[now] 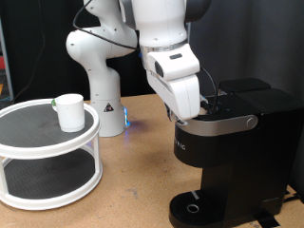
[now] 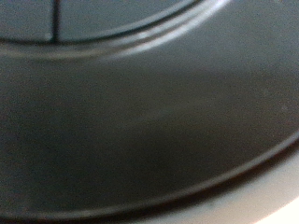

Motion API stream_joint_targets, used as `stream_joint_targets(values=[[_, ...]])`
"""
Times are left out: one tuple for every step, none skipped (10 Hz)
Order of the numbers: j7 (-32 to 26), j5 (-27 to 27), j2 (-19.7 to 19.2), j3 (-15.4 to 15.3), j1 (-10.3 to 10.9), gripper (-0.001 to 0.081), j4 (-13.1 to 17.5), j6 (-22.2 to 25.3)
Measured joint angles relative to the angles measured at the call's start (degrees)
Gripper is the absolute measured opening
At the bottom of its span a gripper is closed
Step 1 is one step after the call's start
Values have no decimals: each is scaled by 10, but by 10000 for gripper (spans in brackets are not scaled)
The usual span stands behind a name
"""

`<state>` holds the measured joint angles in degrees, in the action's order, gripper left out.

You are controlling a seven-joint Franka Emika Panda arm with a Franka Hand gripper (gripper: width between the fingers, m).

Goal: Make a cup of coffee with the keurig machine

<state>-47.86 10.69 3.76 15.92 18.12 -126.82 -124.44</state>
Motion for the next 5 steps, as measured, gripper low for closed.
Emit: stream_joint_targets(values=[[-24, 11, 6, 2, 0, 2, -9, -9], [-47, 23, 12, 6, -1, 1, -18, -20], [-62, 31, 16, 12, -3, 1, -25, -27], [-72, 36, 19, 19, -6, 1, -30, -29], [-82, 49, 22, 25, -9, 1, -31, -29]])
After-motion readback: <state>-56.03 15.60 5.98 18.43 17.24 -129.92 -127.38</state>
